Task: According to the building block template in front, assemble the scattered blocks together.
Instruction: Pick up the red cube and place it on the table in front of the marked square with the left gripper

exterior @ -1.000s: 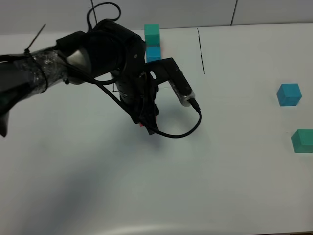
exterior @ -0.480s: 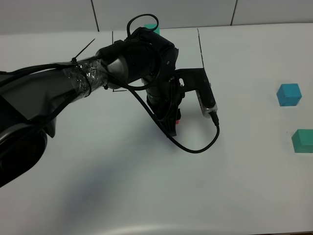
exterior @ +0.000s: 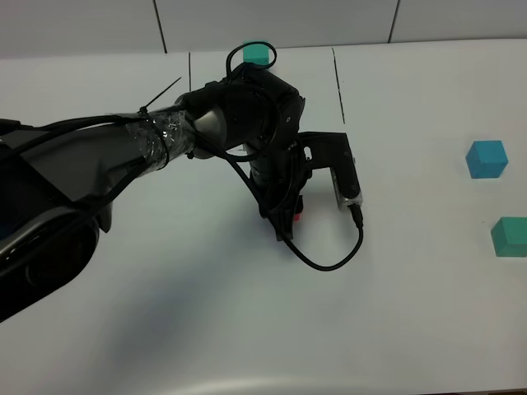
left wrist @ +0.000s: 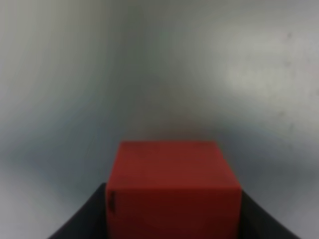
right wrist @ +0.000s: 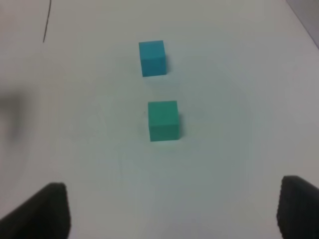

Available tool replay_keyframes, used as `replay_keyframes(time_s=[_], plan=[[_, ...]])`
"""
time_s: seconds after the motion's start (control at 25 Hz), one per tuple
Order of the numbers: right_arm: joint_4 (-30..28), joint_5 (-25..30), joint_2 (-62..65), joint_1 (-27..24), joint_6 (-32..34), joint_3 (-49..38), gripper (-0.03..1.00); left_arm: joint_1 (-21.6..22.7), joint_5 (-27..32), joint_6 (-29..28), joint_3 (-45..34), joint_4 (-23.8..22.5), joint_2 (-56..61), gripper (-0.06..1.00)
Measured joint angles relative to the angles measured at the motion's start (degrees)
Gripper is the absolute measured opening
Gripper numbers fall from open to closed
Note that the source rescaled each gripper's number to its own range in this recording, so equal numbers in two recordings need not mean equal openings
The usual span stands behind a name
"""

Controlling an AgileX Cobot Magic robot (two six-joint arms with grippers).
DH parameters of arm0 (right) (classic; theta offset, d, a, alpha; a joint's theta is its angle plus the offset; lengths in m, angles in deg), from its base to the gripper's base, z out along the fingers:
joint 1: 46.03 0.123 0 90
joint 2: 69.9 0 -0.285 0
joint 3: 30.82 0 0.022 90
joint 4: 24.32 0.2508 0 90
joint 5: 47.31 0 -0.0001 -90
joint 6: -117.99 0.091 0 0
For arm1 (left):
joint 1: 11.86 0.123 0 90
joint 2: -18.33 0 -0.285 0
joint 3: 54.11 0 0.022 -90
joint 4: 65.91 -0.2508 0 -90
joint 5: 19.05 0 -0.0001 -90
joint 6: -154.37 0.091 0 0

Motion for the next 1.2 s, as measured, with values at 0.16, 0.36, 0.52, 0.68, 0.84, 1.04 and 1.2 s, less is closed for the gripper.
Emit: replay_keyframes(time_s=[0.16,0.36,0.52,0.68,0.84,1.04,1.2], plan=[[0.0,0.0,0.0,0.0,0.0,0.0,0.7,0.0,0.1,0.1,0.1,0.0,-0.9,0.01],[0.0,0.0,0.0,0.0,0.0,0.0,0.7,0.0,0.2,1.6,0.1,0.0,-1.0,0.01],[0.0,0.0,0.0,0.0,0.0,0.0,0.7,0.0,0.1,2.9,0.1,0.0,-1.0,0.01],[0.0,0.0,0.0,0.0,0.0,0.0,0.7,0.0,0.0,3.1,0.1,0.0,-1.0,0.17],[0.0,0.0,0.0,0.0,0.0,0.0,0.7,0.0,0.2,3.1,0.1,0.1,-0.4,0.58],[0.0,0.0,0.0,0.0,0.0,0.0,0.7,0.0,2.8,1.7,0.1,0.1,2.9,0.95],[0.0,0.0,0.0,0.0,0.0,0.0,0.7,0.0,6.5,-0.2,0.1,0.1,5.9,1.0]])
